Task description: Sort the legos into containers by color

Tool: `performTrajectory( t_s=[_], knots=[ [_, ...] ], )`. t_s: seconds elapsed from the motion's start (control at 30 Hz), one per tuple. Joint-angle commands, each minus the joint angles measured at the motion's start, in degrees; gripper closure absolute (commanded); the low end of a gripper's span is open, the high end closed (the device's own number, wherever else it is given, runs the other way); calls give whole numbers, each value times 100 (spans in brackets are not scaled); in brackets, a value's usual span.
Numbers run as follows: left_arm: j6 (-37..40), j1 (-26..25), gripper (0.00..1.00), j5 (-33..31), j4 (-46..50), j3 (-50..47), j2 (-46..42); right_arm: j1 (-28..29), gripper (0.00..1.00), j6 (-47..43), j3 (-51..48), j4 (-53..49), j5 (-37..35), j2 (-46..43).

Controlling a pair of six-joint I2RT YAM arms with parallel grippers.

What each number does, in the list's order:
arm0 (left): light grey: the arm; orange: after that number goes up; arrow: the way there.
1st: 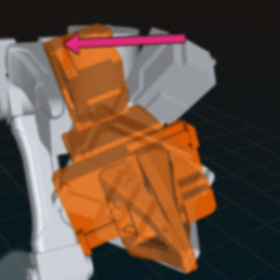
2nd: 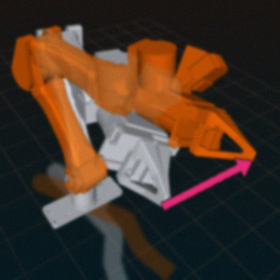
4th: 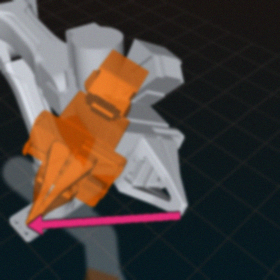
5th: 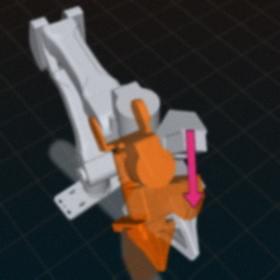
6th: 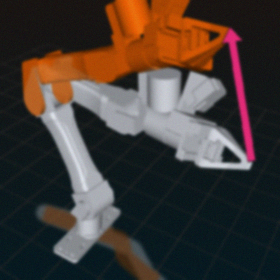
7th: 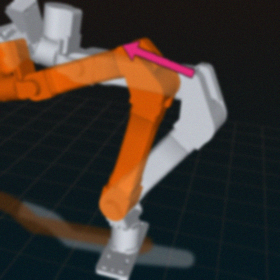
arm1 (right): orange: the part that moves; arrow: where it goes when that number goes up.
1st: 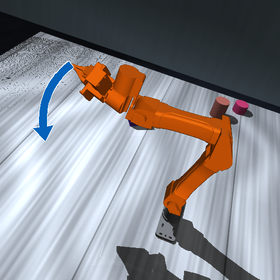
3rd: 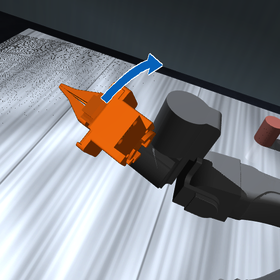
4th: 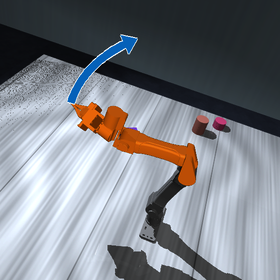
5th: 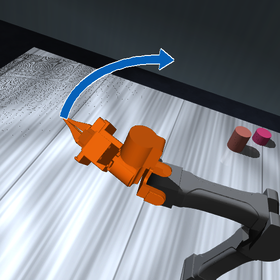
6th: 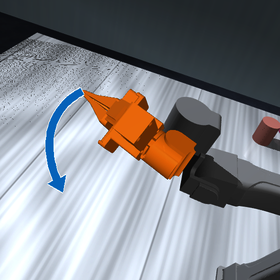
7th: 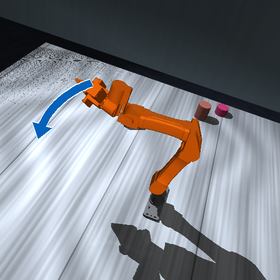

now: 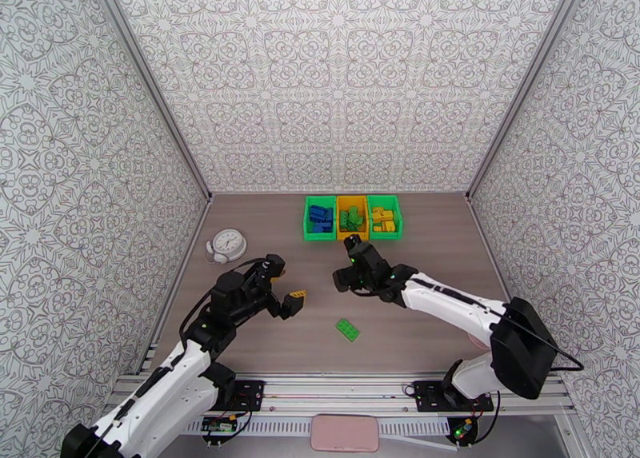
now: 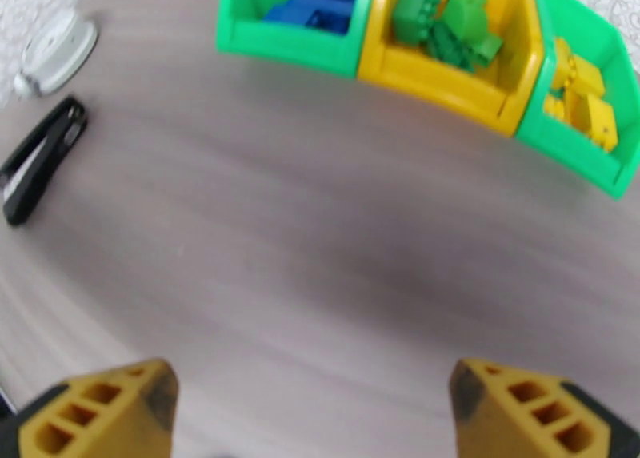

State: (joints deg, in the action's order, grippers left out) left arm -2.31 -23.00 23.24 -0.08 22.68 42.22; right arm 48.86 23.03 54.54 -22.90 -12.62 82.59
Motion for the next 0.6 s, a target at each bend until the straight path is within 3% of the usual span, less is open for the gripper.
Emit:
performTrajectory(
  t_s=[0.0,0.23,0.43,0.57],
  knots=[
    [-478,97,0,-533,97,-170,-144,506,7,661,-347,-692,-325,-279],
    [-574,181,0,-1067,86,-240,-102,1363,6,1438,-442,-1045,-245,38],
    [-550,191,0,-1049,59,-215,6,1459,9,1767,-94,-1243,-45,680],
    [-516,193,0,-1051,76,-224,14,1433,17,1733,-65,-1173,-83,936]
  ],
)
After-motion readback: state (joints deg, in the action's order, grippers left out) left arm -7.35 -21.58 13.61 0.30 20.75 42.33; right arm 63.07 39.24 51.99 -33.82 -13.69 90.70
